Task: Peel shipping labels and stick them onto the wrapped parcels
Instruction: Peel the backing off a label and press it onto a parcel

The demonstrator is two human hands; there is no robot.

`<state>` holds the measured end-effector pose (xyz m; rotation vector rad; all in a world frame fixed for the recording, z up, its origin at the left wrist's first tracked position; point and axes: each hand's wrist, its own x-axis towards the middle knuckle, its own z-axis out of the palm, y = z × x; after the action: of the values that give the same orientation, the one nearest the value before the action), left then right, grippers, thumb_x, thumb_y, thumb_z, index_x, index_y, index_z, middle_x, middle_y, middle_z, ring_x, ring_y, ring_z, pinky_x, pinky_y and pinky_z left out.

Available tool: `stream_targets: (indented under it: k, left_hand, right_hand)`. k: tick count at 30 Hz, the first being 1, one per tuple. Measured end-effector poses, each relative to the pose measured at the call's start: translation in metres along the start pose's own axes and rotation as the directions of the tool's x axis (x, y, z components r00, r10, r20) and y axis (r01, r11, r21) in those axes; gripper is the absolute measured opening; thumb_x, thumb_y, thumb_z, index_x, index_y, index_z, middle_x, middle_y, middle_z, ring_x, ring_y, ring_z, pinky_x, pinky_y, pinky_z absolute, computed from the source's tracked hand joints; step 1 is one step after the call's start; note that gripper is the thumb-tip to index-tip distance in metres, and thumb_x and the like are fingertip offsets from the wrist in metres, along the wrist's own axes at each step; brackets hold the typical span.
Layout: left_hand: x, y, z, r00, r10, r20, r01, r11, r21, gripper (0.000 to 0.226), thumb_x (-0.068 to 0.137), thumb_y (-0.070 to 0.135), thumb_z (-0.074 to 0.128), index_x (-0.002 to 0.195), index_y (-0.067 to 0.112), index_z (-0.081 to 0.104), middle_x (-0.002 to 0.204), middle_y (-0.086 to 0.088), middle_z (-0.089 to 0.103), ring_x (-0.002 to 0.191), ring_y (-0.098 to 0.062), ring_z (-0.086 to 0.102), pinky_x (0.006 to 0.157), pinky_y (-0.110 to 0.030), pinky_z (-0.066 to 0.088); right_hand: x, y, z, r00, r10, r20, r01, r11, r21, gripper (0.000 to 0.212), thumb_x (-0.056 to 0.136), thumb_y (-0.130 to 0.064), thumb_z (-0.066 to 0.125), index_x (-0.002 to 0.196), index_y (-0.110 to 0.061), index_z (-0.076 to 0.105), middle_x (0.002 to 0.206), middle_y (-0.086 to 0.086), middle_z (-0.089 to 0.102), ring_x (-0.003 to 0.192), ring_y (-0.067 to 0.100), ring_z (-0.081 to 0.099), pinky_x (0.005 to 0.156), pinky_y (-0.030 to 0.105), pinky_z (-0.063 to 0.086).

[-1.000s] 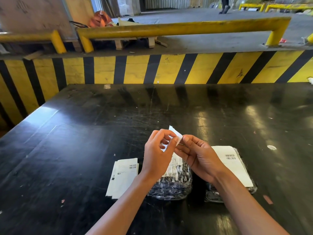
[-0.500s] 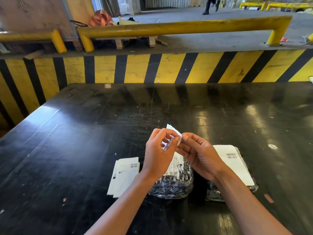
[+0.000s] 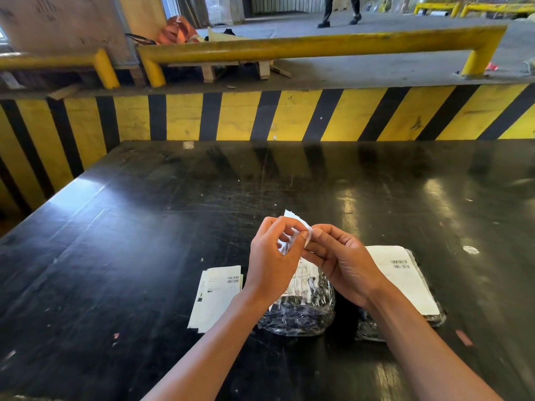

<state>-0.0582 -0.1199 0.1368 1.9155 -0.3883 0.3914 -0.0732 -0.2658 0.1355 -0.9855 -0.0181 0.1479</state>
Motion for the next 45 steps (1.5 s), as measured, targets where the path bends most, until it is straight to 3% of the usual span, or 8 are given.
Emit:
stream_targets:
  k: [13, 17, 21, 26, 29, 33, 40, 45]
  left_hand:
    - [-0.011, -0.008, -0.006, 0.999, -0.053, 0.005, 0.053, 0.998, 0.036, 0.011, 0.088, 0.016, 0.072, 0.087, 0.026, 0.068, 0.085, 0.014, 0.069, 0.083, -0.012, 0.059, 0.070, -0.010, 0.040]
    - [-0.012, -0.012, -0.007, 0.995, -0.090, 0.039, 0.088, 0.994, 0.062, 0.008, 0.088, 0.017, 0.071, 0.087, 0.025, 0.070, 0.085, 0.015, 0.070, 0.083, -0.011, 0.062, 0.069, -0.011, 0.042]
    - [-0.010, -0.012, -0.009, 0.974, -0.208, 0.088, 0.213, 0.976, -0.050, 0.005, 0.089, 0.018, 0.070, 0.089, 0.019, 0.074, 0.084, 0.008, 0.074, 0.082, -0.009, 0.067, 0.070, -0.016, 0.051]
    - [-0.008, -0.004, -0.012, 0.876, -0.436, 0.206, 0.480, 0.827, -0.293, 0.015, 0.091, 0.021, 0.068, 0.090, 0.009, 0.076, 0.082, -0.004, 0.076, 0.072, -0.003, 0.068, 0.061, -0.011, 0.049]
    - [-0.008, -0.008, -0.012, 0.843, -0.485, 0.233, 0.537, 0.784, -0.311, 0.016, 0.091, 0.023, 0.068, 0.089, 0.010, 0.078, 0.086, -0.008, 0.077, 0.080, -0.011, 0.068, 0.072, -0.024, 0.051]
    - [-0.009, -0.013, -0.011, 0.817, -0.519, 0.253, 0.577, 0.749, -0.327, 0.018, 0.092, 0.025, 0.067, 0.092, 0.010, 0.077, 0.088, -0.010, 0.077, 0.085, -0.017, 0.067, 0.083, -0.035, 0.051]
    - [-0.011, -0.019, -0.010, 0.797, -0.551, 0.248, 0.604, 0.730, -0.320, 0.023, 0.096, 0.025, 0.062, 0.091, 0.008, 0.076, 0.084, -0.002, 0.074, 0.085, -0.015, 0.066, 0.085, -0.036, 0.052]
    - [-0.014, -0.023, -0.011, 0.803, -0.539, 0.254, 0.595, 0.747, -0.296, 0.022, 0.096, 0.026, 0.062, 0.093, 0.010, 0.075, 0.087, -0.003, 0.075, 0.087, -0.015, 0.066, 0.083, -0.035, 0.052]
  right_hand:
    - [0.000, 0.018, -0.002, 1.000, 0.021, -0.004, -0.021, 0.998, -0.054, 0.010, 0.091, -0.011, 0.063, 0.093, -0.005, 0.071, 0.108, 0.024, 0.072, 0.102, 0.032, 0.070, 0.089, 0.036, 0.058]
    - [0.001, 0.019, -0.005, 1.000, 0.013, -0.019, -0.015, 0.993, -0.116, 0.014, 0.086, -0.014, 0.066, 0.095, -0.002, 0.068, 0.098, 0.019, 0.073, 0.092, 0.027, 0.072, 0.087, 0.035, 0.059]
    - [0.000, 0.020, -0.008, 0.999, -0.045, -0.012, 0.040, 0.966, -0.257, 0.018, 0.090, -0.013, 0.064, 0.099, 0.002, 0.067, 0.091, 0.014, 0.073, 0.090, 0.025, 0.071, 0.083, 0.032, 0.058]
    - [-0.001, 0.021, -0.008, 0.991, -0.136, -0.007, 0.116, 0.867, -0.485, 0.015, 0.094, -0.014, 0.065, 0.098, -0.001, 0.069, 0.090, 0.010, 0.073, 0.088, 0.019, 0.071, 0.082, 0.031, 0.059]
    - [-0.001, 0.023, -0.008, 0.988, -0.154, -0.022, 0.119, 0.839, -0.531, 0.012, 0.094, -0.014, 0.064, 0.096, -0.003, 0.069, 0.092, 0.014, 0.073, 0.088, 0.021, 0.070, 0.084, 0.036, 0.060]
    - [0.000, 0.026, -0.006, 0.989, -0.140, -0.038, 0.101, 0.852, -0.514, 0.011, 0.097, -0.012, 0.060, 0.095, -0.004, 0.068, 0.091, 0.013, 0.072, 0.088, 0.023, 0.070, 0.080, 0.031, 0.059]
    - [-0.001, 0.031, -0.008, 0.997, -0.065, -0.052, 0.041, 0.926, -0.375, 0.017, 0.099, -0.015, 0.057, 0.107, -0.004, 0.067, 0.106, 0.018, 0.072, 0.101, 0.029, 0.071, 0.087, 0.033, 0.057]
    - [-0.003, 0.034, -0.005, 0.993, -0.095, -0.065, 0.064, 0.927, -0.369, 0.014, 0.093, -0.010, 0.065, 0.103, -0.002, 0.069, 0.098, 0.014, 0.075, 0.096, 0.026, 0.073, 0.082, 0.029, 0.058]
